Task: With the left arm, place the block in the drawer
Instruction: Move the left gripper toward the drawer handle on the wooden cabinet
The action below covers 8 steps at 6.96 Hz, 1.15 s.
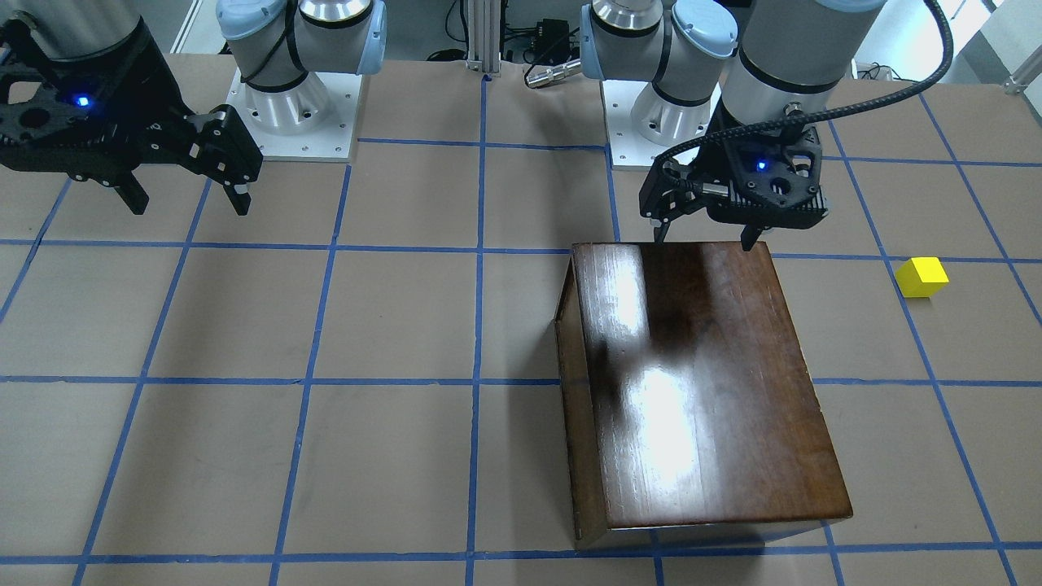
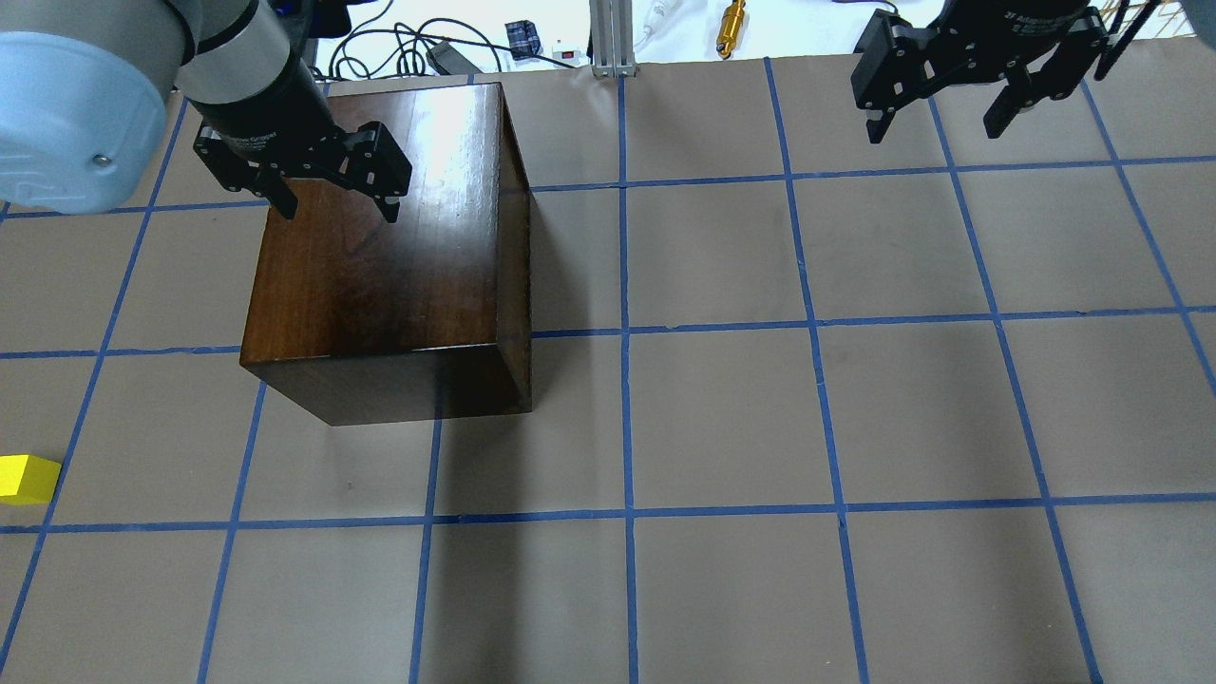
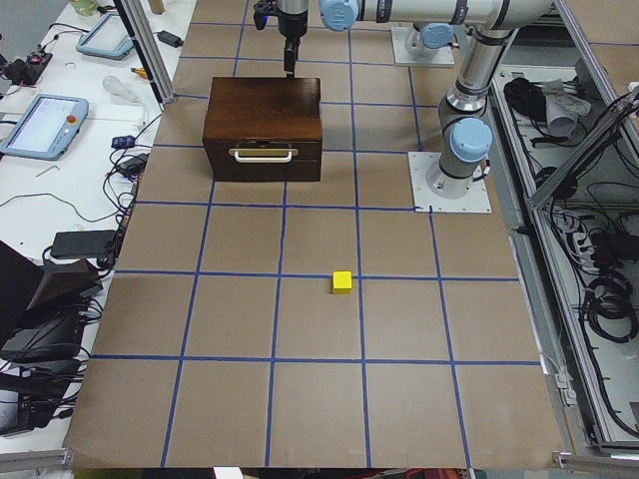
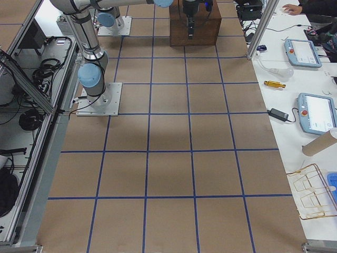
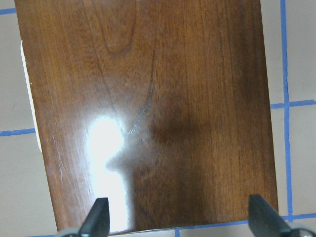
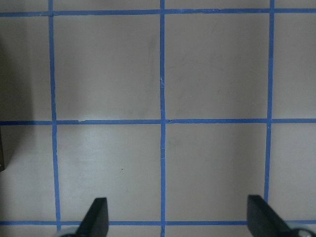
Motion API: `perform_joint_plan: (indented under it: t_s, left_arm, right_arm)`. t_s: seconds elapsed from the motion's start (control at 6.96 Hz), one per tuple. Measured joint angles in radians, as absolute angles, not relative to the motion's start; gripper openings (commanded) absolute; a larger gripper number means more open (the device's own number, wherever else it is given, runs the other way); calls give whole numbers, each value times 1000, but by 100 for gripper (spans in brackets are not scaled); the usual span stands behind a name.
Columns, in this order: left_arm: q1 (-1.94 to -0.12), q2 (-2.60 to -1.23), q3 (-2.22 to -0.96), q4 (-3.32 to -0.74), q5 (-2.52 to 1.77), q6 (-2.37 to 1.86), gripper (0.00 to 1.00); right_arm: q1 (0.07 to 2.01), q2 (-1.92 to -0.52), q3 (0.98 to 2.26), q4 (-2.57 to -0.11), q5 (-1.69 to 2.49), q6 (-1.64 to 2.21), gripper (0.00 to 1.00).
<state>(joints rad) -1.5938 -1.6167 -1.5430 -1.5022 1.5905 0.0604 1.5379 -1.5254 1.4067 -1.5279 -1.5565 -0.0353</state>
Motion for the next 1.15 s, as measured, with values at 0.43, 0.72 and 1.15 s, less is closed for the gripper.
perform_joint_plan:
  t_s: [0.43, 0.72, 1.15]
  left_arm:
    - [-1550, -1618, -1533, -1500, 1583, 85, 100]
    - [-1404, -1631, -1525, -1503, 1538, 172, 100]
    - [-1208, -1698, -1534, -1498, 1480, 367, 100]
  right_arm:
    - [1538, -1526, 1407, -1528, -1557, -35, 100]
    - [1538, -1525, 1407, -1528, -1557, -35, 100]
    - [1539, -1525, 1407, -1528, -1557, -35, 100]
